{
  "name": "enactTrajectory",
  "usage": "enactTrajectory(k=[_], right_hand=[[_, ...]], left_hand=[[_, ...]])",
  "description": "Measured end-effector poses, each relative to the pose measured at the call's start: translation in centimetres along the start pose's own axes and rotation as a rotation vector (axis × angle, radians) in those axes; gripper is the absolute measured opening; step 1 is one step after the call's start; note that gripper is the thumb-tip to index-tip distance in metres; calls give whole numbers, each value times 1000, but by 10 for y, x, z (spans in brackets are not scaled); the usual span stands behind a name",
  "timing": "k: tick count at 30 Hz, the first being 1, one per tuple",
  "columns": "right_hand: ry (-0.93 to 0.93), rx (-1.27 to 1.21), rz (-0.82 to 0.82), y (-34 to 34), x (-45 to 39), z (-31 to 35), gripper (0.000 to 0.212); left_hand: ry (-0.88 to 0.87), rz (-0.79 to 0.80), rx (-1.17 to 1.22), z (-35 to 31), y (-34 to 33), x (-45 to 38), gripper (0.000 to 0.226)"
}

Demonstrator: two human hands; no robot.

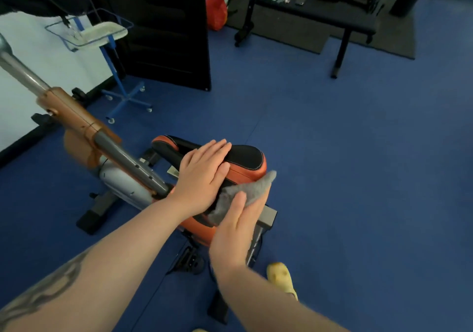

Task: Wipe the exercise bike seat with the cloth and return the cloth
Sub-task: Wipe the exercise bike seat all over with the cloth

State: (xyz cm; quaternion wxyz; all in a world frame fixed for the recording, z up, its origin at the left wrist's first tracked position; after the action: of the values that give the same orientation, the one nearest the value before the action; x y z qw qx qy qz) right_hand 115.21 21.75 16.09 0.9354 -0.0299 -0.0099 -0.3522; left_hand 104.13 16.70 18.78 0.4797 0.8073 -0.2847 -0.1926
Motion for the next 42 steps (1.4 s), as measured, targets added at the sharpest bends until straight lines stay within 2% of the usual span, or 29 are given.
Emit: enactTrajectory(k=[4,11,17,25,28,33,37,42], right_hand=[[-59,45,39,-4,17,-13,64],[-44,158,139,16,-36,-3,58],[-17,155,431,31,-78,-3,55],[-138,216,761,28,-126,1,38],[-184,320,839,22,-140,4,40],[-337,394,1020,10,-157,2,42],[-465,496,1185,-7,-170,-4,52],[-451,592,1440,-34,-176,-5,40]], left_hand=[[19,-22,5,-1,0,2,45],[201,-169,112,-1,1,8,42],[561,-438,396,-7,-1,33,39],[902,-725,322,-47,-19,47,39],[933,-788,294,-49,-17,47,38],[925,-767,232,-49,-19,46,39],[919,-777,223,-46,-19,47,44],[952,-842,201,-51,-17,49,43]])
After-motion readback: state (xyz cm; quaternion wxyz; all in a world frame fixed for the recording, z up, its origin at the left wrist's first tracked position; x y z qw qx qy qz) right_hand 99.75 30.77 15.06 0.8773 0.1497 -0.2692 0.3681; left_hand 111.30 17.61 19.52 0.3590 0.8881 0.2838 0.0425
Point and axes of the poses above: each hand's wrist, its own x-axis away from the middle knuckle, its own y-axis out of the back of the hand, z = x × y, the point moved 6 cm from there along -x, towards the middle knuckle, and after that the axes turned 7 degrees about z, right-handed, at the moved point
